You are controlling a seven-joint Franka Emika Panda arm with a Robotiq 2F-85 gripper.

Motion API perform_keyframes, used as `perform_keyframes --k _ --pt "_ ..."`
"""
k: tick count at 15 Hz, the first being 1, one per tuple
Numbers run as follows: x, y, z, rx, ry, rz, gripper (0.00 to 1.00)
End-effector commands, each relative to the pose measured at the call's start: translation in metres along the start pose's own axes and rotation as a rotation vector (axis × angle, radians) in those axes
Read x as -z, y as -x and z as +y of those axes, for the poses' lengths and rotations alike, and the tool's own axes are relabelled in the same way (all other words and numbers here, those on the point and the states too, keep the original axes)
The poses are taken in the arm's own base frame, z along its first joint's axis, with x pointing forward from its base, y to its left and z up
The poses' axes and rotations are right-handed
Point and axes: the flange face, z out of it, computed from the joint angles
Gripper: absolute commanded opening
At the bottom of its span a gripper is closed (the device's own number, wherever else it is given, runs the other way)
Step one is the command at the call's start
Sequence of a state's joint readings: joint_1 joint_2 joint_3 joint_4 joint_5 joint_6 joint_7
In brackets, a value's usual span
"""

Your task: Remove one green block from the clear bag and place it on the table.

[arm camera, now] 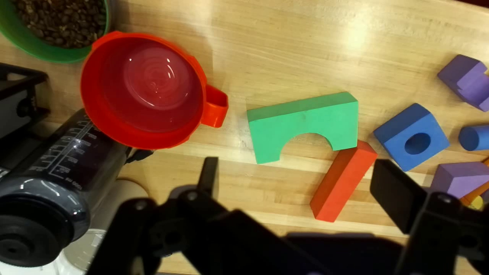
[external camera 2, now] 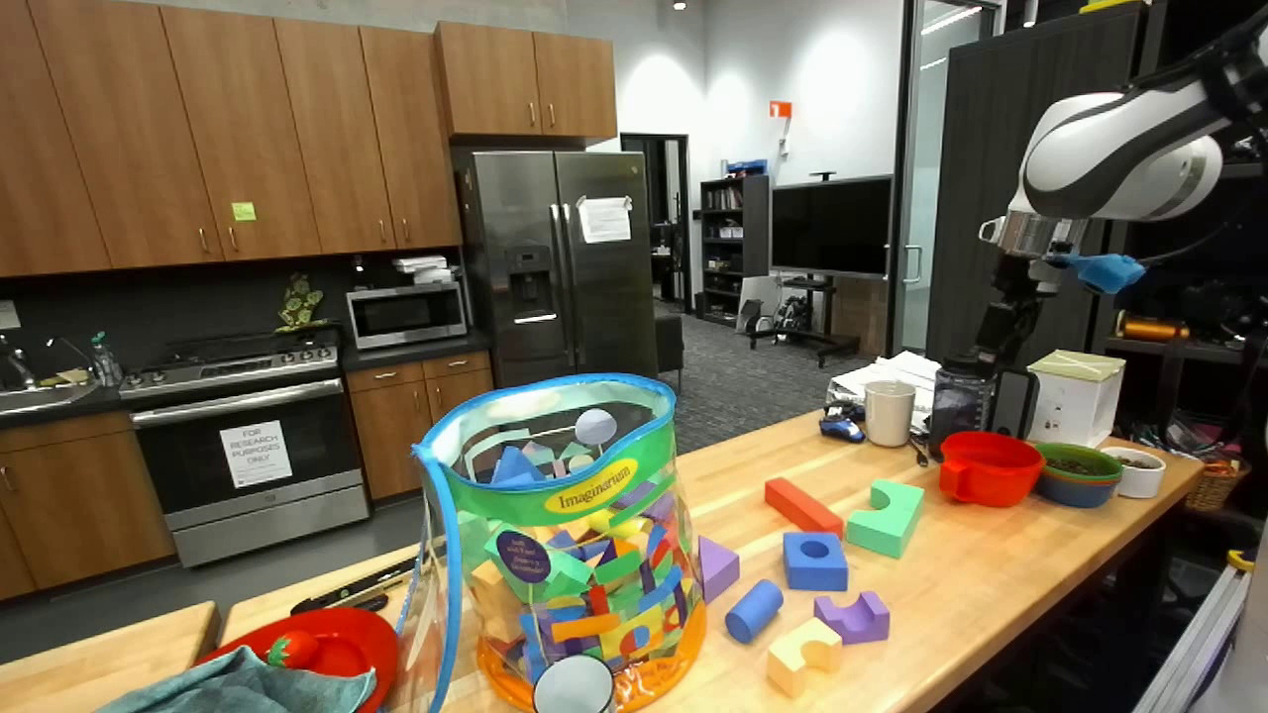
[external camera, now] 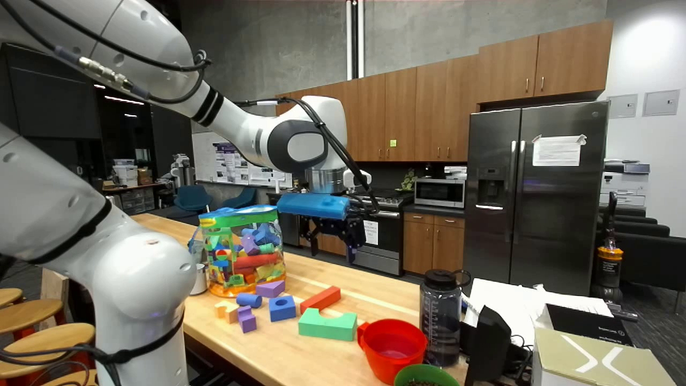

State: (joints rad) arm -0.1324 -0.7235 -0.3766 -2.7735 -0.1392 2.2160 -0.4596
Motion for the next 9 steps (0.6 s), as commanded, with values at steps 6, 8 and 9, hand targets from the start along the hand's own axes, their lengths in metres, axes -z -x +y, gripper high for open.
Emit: perform_keyframes --k 6,8,9 --pt "0.0006 -0.0002 -0.0002 0.0 0.0 -0.001 1.0" --pt "0.0006 -0.0002 -0.0002 0.0 0.0 -0.001 1.0" --pt "0.0031 -0.0021 0.0 0.014 0.0 -0.003 1.0"
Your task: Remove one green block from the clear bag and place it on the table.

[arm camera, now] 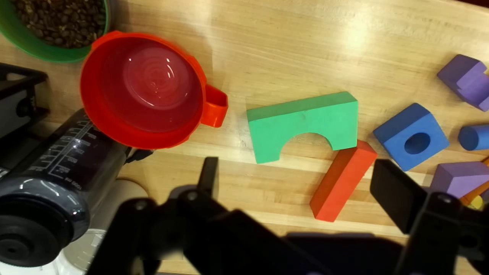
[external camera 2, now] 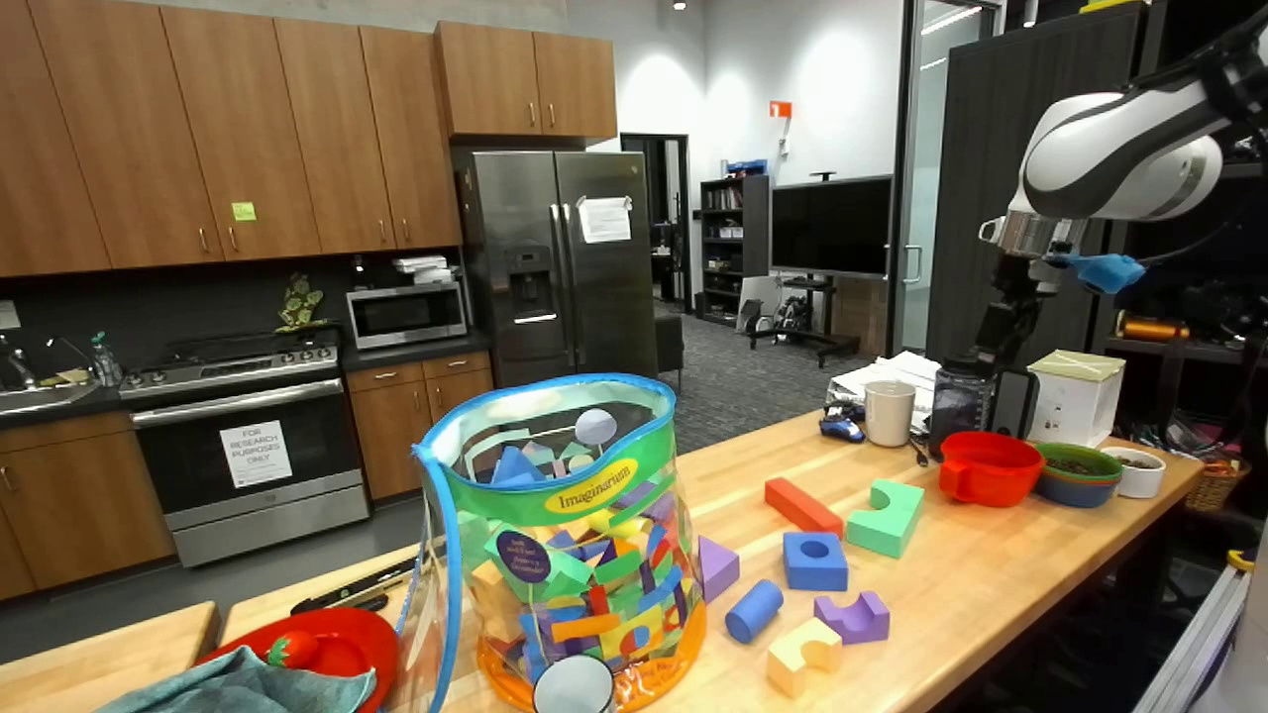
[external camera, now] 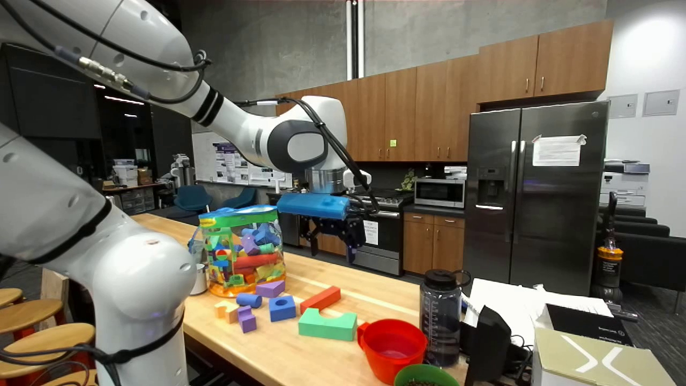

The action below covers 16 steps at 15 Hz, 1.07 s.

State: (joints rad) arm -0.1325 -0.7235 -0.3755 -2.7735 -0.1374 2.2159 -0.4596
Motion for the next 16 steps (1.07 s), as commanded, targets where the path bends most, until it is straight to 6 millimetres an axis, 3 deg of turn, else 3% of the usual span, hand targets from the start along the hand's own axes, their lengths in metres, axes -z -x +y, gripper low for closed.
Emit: perform_keyframes --k 1,6,16 --pt "0.005 -0.004 0.0 0.03 -0.002 -0.002 1.0" --pt "0.035 -0.036 -0.011 0.153 -0.019 0.069 1.0" --pt "0.146 -0.14 -0.079 0.442 -0.141 0.367 1.0"
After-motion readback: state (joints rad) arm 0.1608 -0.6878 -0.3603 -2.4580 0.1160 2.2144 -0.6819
